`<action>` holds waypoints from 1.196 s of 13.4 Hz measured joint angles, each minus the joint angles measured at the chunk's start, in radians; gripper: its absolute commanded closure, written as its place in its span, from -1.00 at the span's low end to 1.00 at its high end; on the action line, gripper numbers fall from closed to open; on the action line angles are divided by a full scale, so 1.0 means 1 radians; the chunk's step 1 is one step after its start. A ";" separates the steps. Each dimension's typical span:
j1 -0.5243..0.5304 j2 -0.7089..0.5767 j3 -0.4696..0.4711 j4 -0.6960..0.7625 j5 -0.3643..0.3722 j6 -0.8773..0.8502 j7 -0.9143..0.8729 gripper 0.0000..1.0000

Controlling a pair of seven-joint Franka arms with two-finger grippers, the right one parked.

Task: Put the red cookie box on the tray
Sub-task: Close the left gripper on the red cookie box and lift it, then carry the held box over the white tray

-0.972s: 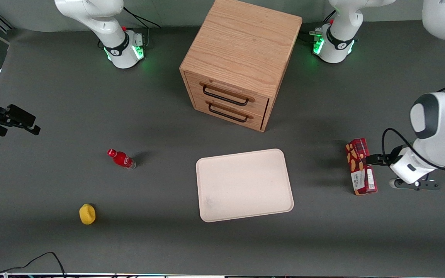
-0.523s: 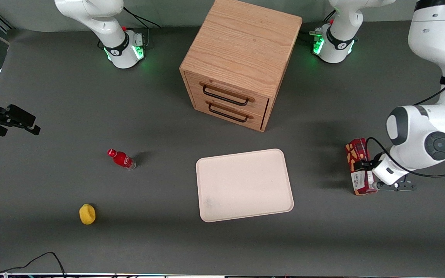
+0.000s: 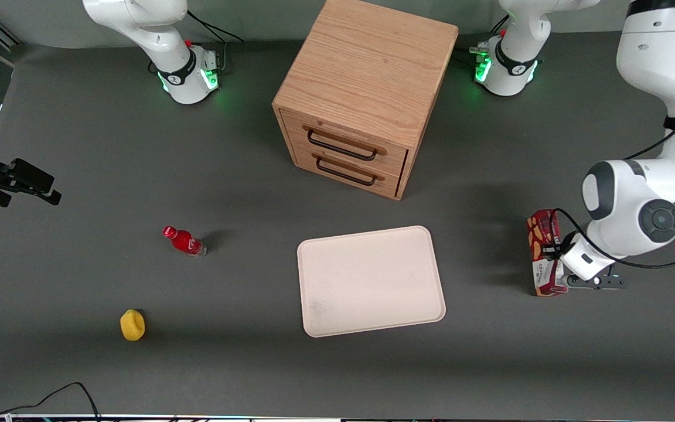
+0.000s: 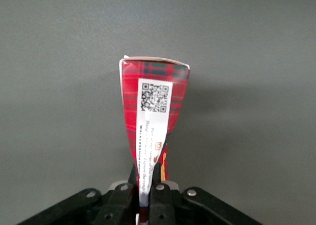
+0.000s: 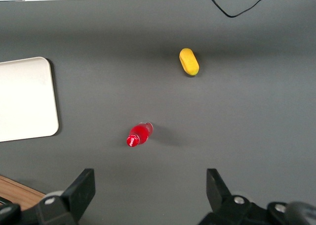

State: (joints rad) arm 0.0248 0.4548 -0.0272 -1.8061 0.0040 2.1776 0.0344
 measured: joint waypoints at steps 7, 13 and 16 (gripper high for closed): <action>-0.284 0.082 -0.018 0.427 -0.081 -0.322 -0.485 1.00; -0.429 0.281 -0.016 0.488 -0.064 -0.175 -0.618 1.00; -0.449 0.314 -0.015 0.492 -0.038 -0.117 -0.629 0.84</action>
State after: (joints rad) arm -0.4246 0.7688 -0.0421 -1.3136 -0.0340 2.0609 -0.5945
